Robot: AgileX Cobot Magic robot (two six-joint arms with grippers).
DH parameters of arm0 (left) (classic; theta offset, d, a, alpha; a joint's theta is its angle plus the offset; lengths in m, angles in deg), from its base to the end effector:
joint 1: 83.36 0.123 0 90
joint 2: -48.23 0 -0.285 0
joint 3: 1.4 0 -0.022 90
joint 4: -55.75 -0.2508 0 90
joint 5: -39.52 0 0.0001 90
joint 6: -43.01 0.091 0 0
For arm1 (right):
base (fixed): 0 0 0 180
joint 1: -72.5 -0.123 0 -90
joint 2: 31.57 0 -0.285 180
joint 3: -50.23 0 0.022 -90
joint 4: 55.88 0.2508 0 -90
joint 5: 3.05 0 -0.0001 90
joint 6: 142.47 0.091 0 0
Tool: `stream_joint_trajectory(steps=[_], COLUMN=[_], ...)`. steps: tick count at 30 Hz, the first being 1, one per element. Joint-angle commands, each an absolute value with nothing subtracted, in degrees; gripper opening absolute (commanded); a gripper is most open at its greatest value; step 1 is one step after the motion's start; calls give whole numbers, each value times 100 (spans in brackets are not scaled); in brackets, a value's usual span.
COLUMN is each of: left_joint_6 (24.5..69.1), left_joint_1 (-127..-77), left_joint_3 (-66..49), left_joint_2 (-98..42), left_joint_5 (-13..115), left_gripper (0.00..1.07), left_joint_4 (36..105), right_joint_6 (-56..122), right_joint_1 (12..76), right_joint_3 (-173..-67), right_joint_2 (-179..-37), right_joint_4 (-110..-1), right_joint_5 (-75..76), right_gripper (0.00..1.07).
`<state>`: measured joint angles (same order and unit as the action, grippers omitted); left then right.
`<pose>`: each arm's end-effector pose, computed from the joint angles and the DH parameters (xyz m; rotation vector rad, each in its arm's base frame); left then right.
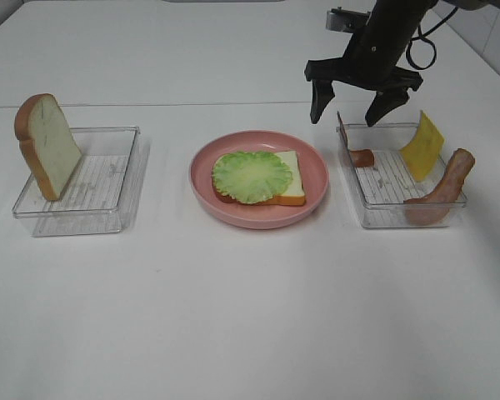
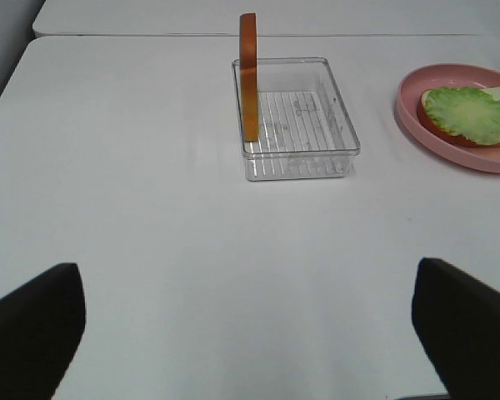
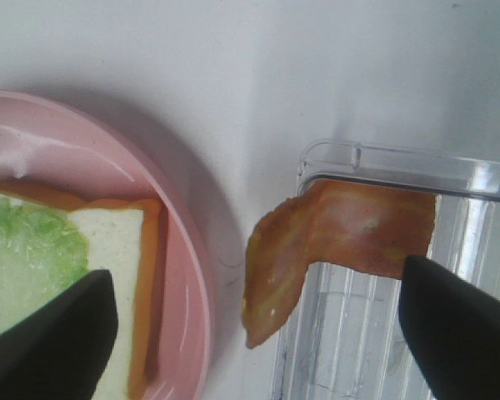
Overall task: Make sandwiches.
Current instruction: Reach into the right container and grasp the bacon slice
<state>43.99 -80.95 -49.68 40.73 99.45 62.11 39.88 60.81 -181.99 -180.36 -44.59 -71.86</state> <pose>-0.0055 -0.0090 0.2803 -0.0204 2.0158 -0.0947 0.5044 0.1213 0.1774 -0.1667 2.8903 0.3233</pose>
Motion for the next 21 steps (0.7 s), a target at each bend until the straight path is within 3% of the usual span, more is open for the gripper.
stream_joint_trajectory(steps=[1,8,13,15,21], left_joint_6=[4370,4370,4370,4370,4370], left_joint_1=[-8101,-8101,-8101,-8101,-8101], left_joint_3=[-5002,-5002,-5002,-5002,-5002], left_joint_2=[4193,4193,4193,4193,4193], left_joint_5=[9870,9870,9870,9870,9870], left_gripper=[102,102,102,102,102], left_joint_4=[6239,6239,6239,6239,6239], right_joint_6=[3976,3976,3976,3976,3976], right_joint_1=[6093,6093,6093,6093,6087], right_joint_3=[-18250,-18250,-18250,-18250,-18250], right_joint_2=[-18116,-18151,-18162,-18162,-18162], right_joint_4=[-4436,-4436,-4436,-4459,-4447], right_joint_5=[-7215,-7192,-7175,-7157,-7106], right_gripper=[86,80,65,55,52])
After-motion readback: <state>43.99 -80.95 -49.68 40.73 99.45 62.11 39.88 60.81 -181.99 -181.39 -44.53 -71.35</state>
